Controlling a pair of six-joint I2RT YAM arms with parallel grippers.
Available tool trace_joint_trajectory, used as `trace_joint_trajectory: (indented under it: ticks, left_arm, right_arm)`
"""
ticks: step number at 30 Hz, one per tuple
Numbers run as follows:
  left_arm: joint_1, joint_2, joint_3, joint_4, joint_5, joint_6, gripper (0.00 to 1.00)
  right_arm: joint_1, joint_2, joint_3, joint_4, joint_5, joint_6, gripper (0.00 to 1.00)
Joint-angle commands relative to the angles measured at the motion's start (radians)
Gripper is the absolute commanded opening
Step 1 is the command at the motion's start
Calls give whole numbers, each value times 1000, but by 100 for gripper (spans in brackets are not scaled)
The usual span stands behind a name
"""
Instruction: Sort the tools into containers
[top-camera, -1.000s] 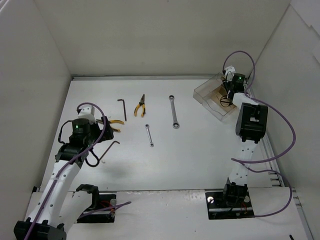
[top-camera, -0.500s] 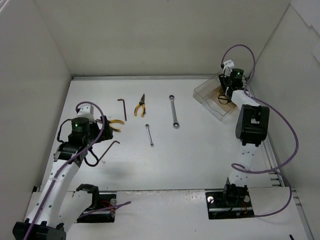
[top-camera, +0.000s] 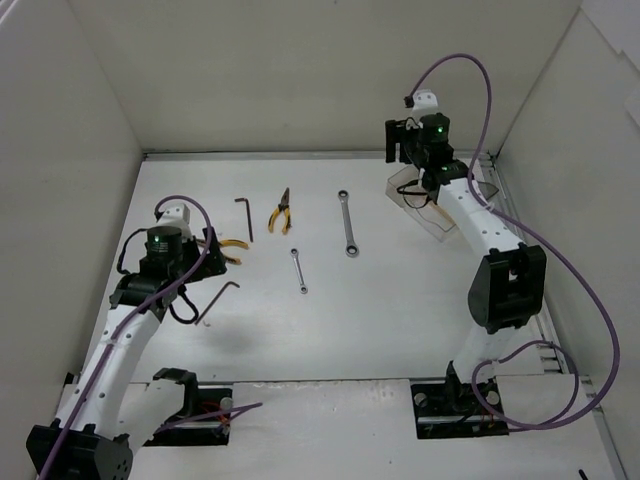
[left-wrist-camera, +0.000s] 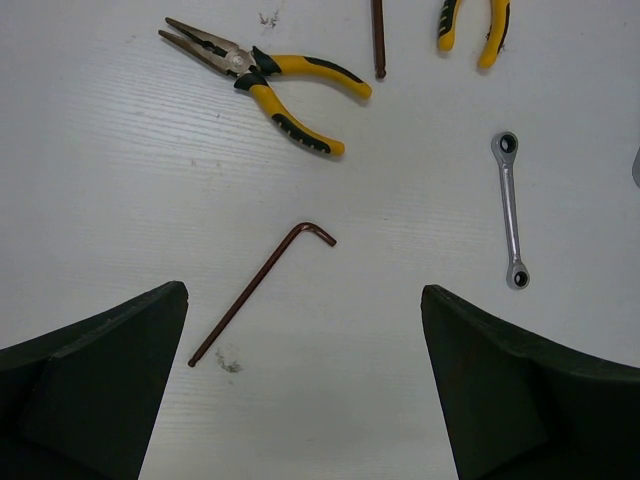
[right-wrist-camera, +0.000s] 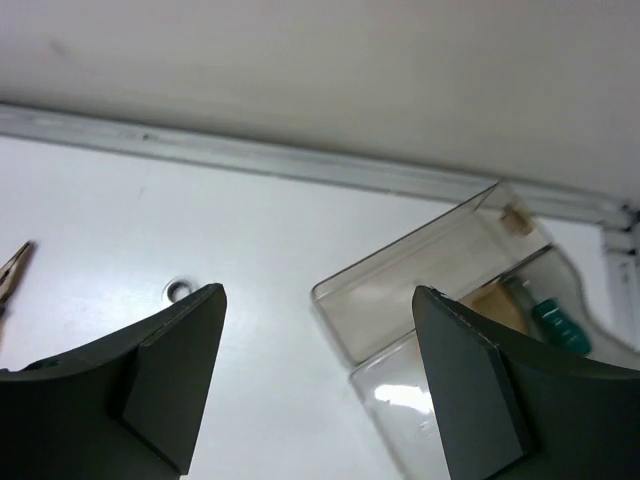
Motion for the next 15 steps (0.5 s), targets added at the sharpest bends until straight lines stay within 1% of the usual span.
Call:
trace_joint_trajectory:
  ticks: [1,6,9,12,15]
  left_arm:
    - [-5,-8,12,24,-14,21,100]
    - [4,-23,-8,30,-14,41,100]
    - [4,-23,-31,44,2,60,100]
    - [4,-10,-40,50,14,63,100]
    - [4,-8,-39,63,14,60,100]
  right_arm:
    - [34,-65,-22,-94,16,131,73]
    - [95,-26,43,-241,47,199,69]
    - [120,35,99,-327,45,245,67]
    - [144,99,145,-376,41,266,62]
    - [172,148,164,-396,53,281,62]
